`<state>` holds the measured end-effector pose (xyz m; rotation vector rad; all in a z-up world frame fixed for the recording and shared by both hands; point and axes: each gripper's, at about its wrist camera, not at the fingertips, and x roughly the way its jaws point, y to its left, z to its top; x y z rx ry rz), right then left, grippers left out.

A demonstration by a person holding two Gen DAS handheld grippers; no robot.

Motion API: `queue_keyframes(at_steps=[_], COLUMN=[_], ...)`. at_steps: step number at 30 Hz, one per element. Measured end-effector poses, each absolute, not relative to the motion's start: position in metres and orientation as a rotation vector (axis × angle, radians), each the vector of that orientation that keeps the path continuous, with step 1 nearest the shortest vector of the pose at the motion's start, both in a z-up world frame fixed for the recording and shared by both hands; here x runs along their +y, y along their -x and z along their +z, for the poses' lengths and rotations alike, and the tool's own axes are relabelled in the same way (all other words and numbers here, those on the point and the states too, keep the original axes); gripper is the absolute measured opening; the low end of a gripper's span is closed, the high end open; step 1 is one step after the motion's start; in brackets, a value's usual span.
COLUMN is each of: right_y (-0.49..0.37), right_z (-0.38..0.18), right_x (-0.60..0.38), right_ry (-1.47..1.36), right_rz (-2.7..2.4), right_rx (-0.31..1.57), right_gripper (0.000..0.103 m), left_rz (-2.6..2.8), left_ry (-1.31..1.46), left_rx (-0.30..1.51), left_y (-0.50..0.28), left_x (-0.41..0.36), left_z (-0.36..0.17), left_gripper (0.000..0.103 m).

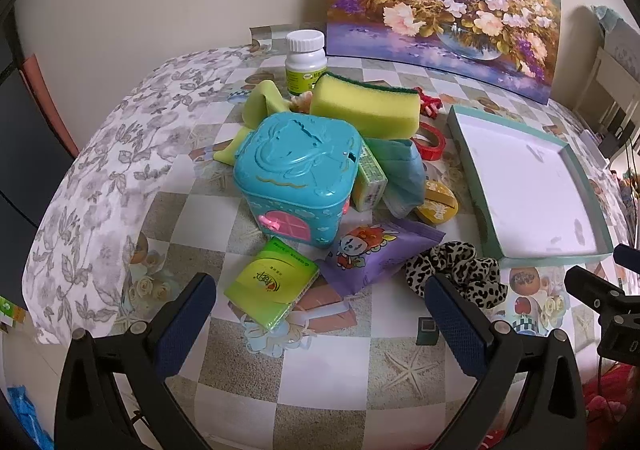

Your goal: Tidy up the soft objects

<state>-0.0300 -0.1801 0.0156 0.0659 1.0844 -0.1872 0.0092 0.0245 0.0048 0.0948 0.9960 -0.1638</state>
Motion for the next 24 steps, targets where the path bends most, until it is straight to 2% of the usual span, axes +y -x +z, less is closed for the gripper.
queue_keyframes(at_steps=[24], right_y=[0.0277], right_z=[0.0113], right_x=[-0.1736], right_ry=[-0.036], right_rz=[-0.18], right_rx=[1.104], right_gripper=[0.103], left_rz=[-0.179], left_ry=[-0.072], left_rx=[1.023], left_y=[-0.0105], left_x=[0.0266], left_z=[0.0001], left_gripper=[0.103])
